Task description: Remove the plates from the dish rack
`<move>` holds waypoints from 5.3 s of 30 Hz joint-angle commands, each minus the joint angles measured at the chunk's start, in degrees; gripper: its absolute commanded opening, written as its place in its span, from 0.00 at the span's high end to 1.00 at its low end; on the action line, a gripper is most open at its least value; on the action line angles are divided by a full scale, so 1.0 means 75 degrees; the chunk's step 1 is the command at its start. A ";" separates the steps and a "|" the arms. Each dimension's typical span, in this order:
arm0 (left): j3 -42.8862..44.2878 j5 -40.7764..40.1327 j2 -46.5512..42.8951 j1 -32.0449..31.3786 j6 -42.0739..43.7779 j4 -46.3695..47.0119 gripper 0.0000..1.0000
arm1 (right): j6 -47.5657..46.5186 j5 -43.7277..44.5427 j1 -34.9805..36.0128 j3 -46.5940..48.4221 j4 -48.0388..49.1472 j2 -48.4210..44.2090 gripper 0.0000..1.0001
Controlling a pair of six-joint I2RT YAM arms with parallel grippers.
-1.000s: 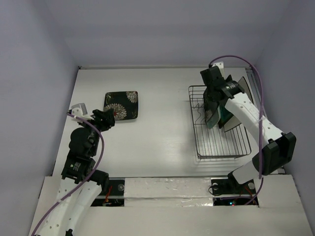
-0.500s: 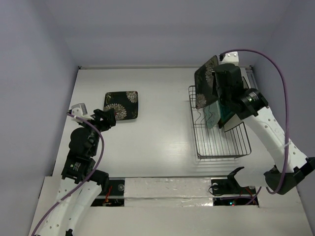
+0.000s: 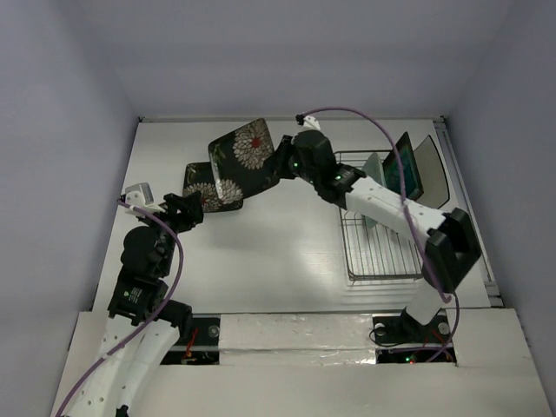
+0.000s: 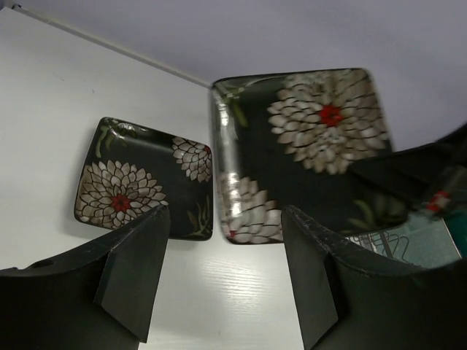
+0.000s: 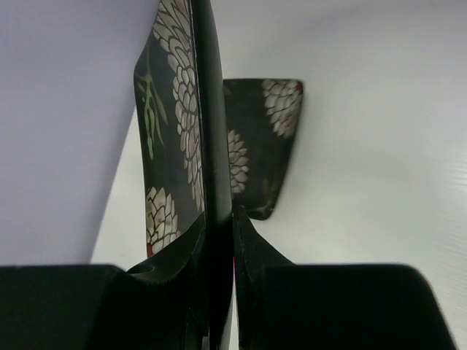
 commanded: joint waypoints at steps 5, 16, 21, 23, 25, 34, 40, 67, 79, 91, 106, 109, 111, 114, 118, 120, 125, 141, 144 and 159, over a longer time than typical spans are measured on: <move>-0.0103 0.0025 -0.0085 0.0012 -0.0010 0.0352 0.41 | 0.2855 -0.0605 0.0196 0.0867 0.3803 0.1634 1.00; -0.0103 0.0025 -0.0061 0.0012 -0.0010 0.0376 0.41 | 0.3630 -0.0804 0.0418 0.2087 0.3640 0.3639 1.00; -0.0103 0.0025 -0.0073 0.0012 -0.0022 0.0388 0.41 | 0.3818 -0.1038 0.0489 0.2017 0.3675 0.4072 0.96; -0.0115 0.0025 -0.0061 0.0012 -0.0022 0.0399 0.41 | 0.3818 -0.1050 0.0559 0.2005 0.3675 0.4178 0.91; -0.0103 0.0025 -0.0061 0.0012 -0.0010 0.0411 0.41 | 0.3865 -0.1050 0.0641 0.1924 0.3686 0.4319 0.89; -0.0127 0.0025 -0.0049 0.0012 -0.0022 0.0423 0.41 | 0.3643 -0.1332 0.0711 0.1853 0.3312 0.4437 0.46; -0.0127 0.0025 -0.0120 0.0012 -0.0022 0.0411 0.41 | 0.2659 -0.1156 0.0711 0.1256 0.2528 0.3781 0.04; -0.0127 0.0025 -0.0143 0.0012 -0.0022 0.0423 0.41 | 0.0853 -0.0745 0.0711 0.0763 0.0909 0.3488 0.63; -0.0115 0.0025 -0.0120 0.0012 -0.0022 0.0434 0.41 | 0.0924 -0.0581 0.0641 0.1371 0.0722 0.4120 0.89; -0.0115 0.0025 -0.0073 0.0012 -0.0022 0.0434 0.41 | 0.0806 -0.0418 0.0407 0.1105 0.0743 0.3398 0.69; 0.0002 0.0025 -0.0366 0.0012 0.0002 0.0118 1.00 | -0.1162 0.4114 0.0068 -0.1697 -0.2743 -0.2275 1.00; -0.0033 0.0025 -0.0448 -0.0058 -0.0010 0.0153 1.00 | -0.1080 0.4937 -0.0529 -0.1943 -0.3870 -0.3118 0.89; -0.0021 0.0025 -0.0530 -0.0127 -0.0033 0.0153 1.00 | -0.1208 0.4845 -0.0986 -0.2073 -0.4375 -0.3309 0.70; -0.0021 0.0025 -0.0600 -0.0198 -0.0022 0.0141 0.89 | -0.1489 0.4529 -0.1701 -0.2027 -0.4891 -0.3216 0.52; -0.0033 0.0025 -0.0682 -0.0199 -0.0022 0.0141 0.77 | -0.1864 0.4213 -0.2299 -0.1839 -0.5173 -0.2549 0.43; -0.0033 0.0025 -0.0741 -0.0269 -0.0033 0.0141 0.73 | -0.2005 0.4060 -0.2464 -0.1780 -0.5208 -0.2117 0.41; -0.0021 0.0025 -0.0835 -0.0339 -0.0034 0.0130 0.68 | -0.2299 0.3824 -0.2721 -0.1652 -0.5056 -0.1377 0.42; -0.0045 0.0025 -0.0975 -0.0409 -0.0022 0.0153 0.65 | -0.2662 0.4505 -0.2722 -0.0364 -0.6098 -0.0871 0.91; -0.0033 0.0025 -0.0987 -0.0409 -0.0022 0.0153 0.64 | -0.2697 0.4598 -0.2722 -0.0164 -0.6321 -0.0930 1.00; -0.0045 0.0025 -0.0940 -0.0409 -0.0033 0.0153 0.64 | -0.2440 0.4493 -0.1821 0.0986 -0.6170 -0.2581 1.00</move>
